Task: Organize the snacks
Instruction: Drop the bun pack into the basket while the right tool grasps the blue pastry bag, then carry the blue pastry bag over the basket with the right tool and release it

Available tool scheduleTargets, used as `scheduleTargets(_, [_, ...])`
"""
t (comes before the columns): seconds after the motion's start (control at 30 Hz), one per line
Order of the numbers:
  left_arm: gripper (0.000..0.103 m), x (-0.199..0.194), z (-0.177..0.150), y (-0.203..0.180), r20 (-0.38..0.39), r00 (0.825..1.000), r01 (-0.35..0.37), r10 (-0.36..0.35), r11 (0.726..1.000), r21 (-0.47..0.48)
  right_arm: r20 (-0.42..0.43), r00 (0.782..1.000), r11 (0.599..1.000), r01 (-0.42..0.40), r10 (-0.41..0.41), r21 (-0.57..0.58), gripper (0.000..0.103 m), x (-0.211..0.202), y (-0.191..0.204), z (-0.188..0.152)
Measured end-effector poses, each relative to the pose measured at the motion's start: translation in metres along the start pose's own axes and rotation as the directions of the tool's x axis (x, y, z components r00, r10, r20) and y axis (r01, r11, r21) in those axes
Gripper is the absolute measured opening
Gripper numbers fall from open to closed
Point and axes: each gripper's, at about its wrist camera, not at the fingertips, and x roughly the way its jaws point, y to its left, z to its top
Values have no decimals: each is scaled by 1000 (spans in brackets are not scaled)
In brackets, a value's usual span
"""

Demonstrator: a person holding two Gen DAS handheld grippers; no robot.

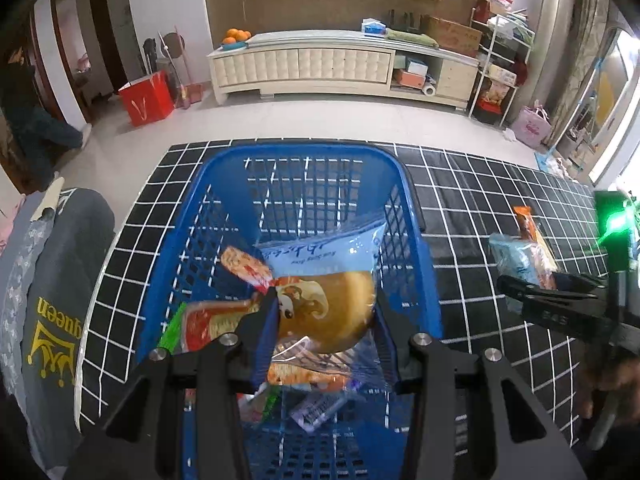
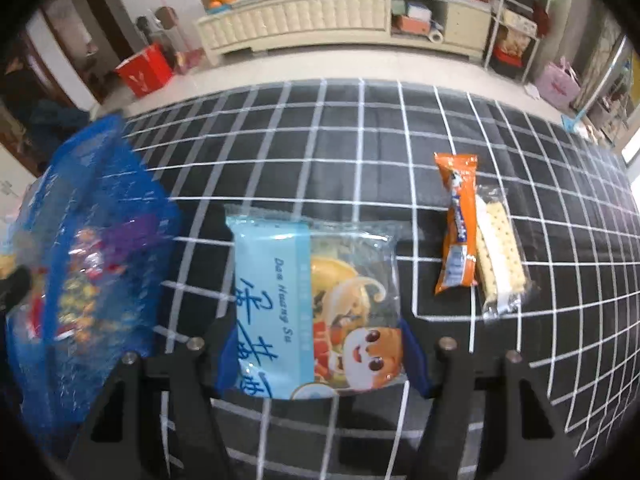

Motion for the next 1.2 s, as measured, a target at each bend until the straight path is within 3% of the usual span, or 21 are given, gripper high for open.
scheduleTargets(0.2, [41,-18,-10,4,17,999,34,-35,999,28,58,998,999,-33,35,-30,70,-44,24,-12])
scheduleTargets(0.43, [41,-27,-8,15,-28,994,111,-110,992,67,123,990,996,-67,73,-54,70,-78,50,-13])
scheduleTargets(0.63, [42,-6,15,31,-99,980,183,-176,980,77,137,986,993,-91,100,-73,70,-80,74,-16])
scheduleTargets(0.83, [42,26,35,36,-146,981,149,-129,980,130,114,986,991,-110,119,-77,70,-72,94,-18])
scheduleTargets(0.93, [54,42,38,42,-185,973,162,-140,980,116,105,986,988,-120,130,-95,70,-69,103,-17])
scheduleTargets(1.07, [54,47,38,47,-184,969,188,-162,974,130,118,985,987,-115,128,-110,70,-72,109,-15])
scheduleTargets(1.2, [54,36,38,46,-167,976,164,-138,974,155,118,984,988,-121,133,-98,70,-73,107,-15])
